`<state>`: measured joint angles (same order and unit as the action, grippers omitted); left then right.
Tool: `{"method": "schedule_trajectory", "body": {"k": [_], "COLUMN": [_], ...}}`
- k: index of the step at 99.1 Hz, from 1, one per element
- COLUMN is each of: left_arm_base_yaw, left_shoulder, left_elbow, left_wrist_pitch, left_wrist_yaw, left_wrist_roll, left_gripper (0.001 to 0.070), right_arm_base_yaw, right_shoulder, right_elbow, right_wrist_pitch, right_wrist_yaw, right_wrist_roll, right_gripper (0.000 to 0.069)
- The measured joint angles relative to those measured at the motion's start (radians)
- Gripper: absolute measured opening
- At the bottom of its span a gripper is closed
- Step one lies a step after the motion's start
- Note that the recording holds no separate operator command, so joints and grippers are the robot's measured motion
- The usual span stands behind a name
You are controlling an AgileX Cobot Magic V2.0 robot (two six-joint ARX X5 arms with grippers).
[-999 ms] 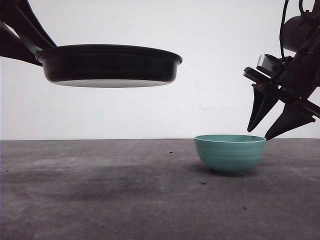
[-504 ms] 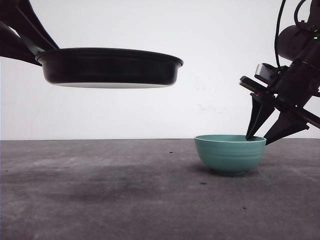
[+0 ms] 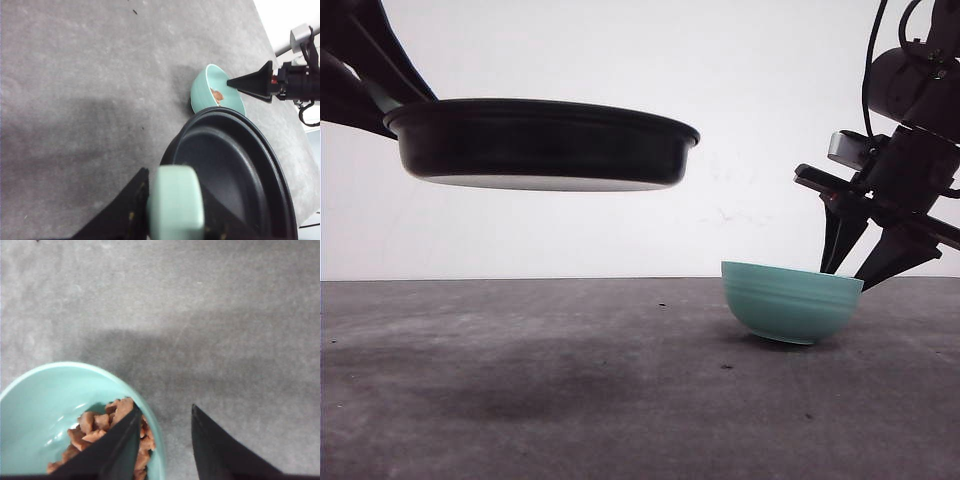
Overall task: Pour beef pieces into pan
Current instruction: 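Lift the bowl with the right gripper and tilt it over the pan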
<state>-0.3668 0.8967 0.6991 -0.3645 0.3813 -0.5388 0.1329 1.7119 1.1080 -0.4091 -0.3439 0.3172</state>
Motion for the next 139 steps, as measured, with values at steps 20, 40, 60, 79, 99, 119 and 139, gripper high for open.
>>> {"method": "schedule_trajectory", "body": {"k": [20, 40, 60, 79, 99, 119, 139], "left_arm_base_yaw": [-0.016, -0.033, -0.035, -0.056, -0.077, -0.092, -0.109], "left_shoulder": [0.000, 0.000, 0.000, 0.000, 0.010, 0.038, 0.072], "left_elbow": [0.000, 0.000, 0.000, 0.000, 0.002, 0.068, 0.176], "left_wrist_pitch": [-0.002, -0.039, -0.089, -0.103, -0.069, -0.085, -0.116], "left_wrist_yaw": [-0.001, 0.000, -0.001, -0.001, -0.001, -0.002, -0.009], "left_wrist_roll": [0.000, 0.000, 0.010, 0.015, -0.002, -0.007, -0.008], "left_gripper": [0.0056, 0.0056, 0.0056, 0.0056, 0.0056, 0.0056, 0.0056], "right_arm_base_yaw": [0.032, 0.051, 0.065, 0.149, 0.367, 0.660, 0.869], "right_shoulder": [0.005, 0.016, -0.013, -0.233, -0.462, -0.513, -0.502], "right_elbow": [0.000, 0.000, -0.003, -0.006, -0.005, -0.005, -0.005], "right_wrist_pitch": [-0.007, 0.002, 0.003, 0.027, 0.033, 0.024, 0.051], "right_wrist_yaw": [-0.006, -0.046, -0.095, -0.045, 0.189, 0.611, 0.982], "right_wrist_roll": [0.003, 0.002, 0.003, 0.001, -0.043, -0.144, -0.235], "right_gripper": [0.0068, 0.0013, 0.0013, 0.0013, 0.0013, 0.0012, 0.0011]}}
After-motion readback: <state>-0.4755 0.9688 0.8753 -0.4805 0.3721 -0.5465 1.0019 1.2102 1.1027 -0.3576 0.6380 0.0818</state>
